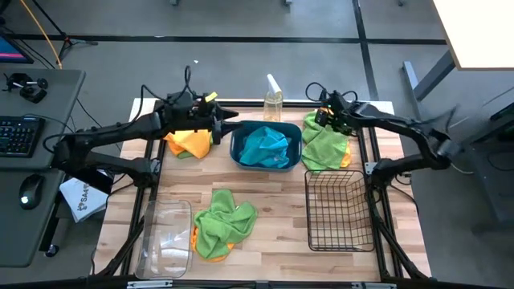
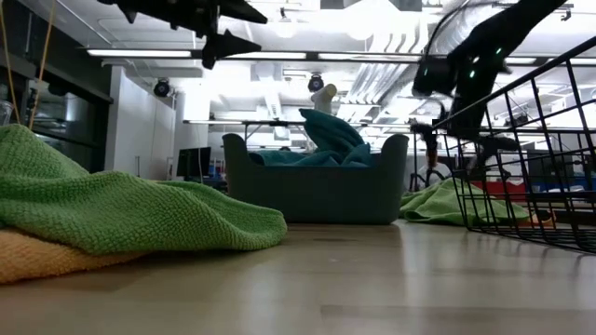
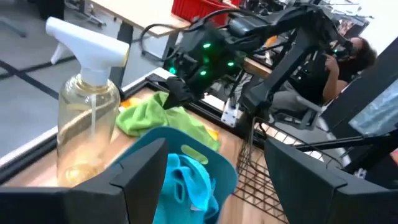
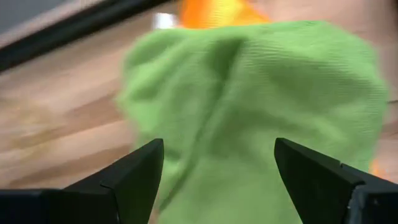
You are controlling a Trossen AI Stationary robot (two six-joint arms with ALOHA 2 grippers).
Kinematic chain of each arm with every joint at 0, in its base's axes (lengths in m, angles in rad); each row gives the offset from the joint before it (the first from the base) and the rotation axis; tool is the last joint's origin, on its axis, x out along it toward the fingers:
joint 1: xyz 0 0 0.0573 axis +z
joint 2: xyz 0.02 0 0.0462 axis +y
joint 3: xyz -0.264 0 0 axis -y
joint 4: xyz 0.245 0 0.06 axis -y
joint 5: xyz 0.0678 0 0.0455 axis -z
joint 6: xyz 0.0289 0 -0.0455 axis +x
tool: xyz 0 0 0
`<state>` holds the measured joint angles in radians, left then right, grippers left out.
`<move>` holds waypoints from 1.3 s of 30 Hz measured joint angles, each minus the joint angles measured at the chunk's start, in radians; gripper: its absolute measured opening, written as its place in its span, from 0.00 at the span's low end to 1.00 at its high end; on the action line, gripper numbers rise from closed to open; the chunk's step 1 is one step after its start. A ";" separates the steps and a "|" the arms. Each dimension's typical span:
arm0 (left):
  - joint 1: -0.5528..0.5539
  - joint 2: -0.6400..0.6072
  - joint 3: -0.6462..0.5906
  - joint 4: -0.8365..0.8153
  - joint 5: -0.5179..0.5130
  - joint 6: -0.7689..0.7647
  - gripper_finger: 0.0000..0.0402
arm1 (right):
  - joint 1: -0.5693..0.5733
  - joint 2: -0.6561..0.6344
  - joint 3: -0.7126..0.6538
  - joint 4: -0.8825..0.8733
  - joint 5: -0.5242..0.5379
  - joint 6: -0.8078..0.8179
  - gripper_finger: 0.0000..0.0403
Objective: Sort microfiber towel by color & place in baskets
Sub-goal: Put the top right green towel into the black wire basket
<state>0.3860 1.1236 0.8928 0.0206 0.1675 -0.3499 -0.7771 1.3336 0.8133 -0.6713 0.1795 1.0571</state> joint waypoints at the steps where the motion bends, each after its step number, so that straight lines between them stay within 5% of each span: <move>1: -0.002 0.000 0.000 -0.002 0.002 -0.009 0.64 | -0.007 0.030 0.006 -0.010 0.019 0.000 0.75; 10: -0.033 0.000 0.000 -0.001 0.004 -0.015 0.64 | -0.022 0.142 0.059 0.002 0.129 0.009 0.61; 13: -0.034 -0.002 0.000 0.004 0.005 -0.015 0.64 | -0.024 0.145 0.059 -0.027 0.146 0.008 0.43; 16: -0.019 -0.027 0.000 0.028 0.006 0.008 0.64 | -0.020 0.132 0.059 -0.058 0.154 -0.055 0.13; 18: -0.001 -0.052 0.000 0.057 0.000 0.022 0.64 | -0.011 0.095 0.061 -0.063 0.160 -0.112 0.04; 29: 0.114 -0.167 0.000 0.171 -0.049 0.065 0.64 | 0.121 -0.246 0.431 -0.313 0.166 -0.398 0.01; 34: 0.126 -0.168 0.000 0.170 -0.049 0.065 0.64 | 0.260 -0.336 0.577 -0.354 -0.017 -0.412 0.00; 39: 0.126 -0.154 0.000 0.167 -0.049 0.066 0.64 | 0.529 -0.391 0.629 -0.346 -0.274 -0.350 0.00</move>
<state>0.5121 0.9695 0.8928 0.1874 0.1188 -0.2840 -0.2477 0.9424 1.4426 -1.0173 -0.0943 0.7072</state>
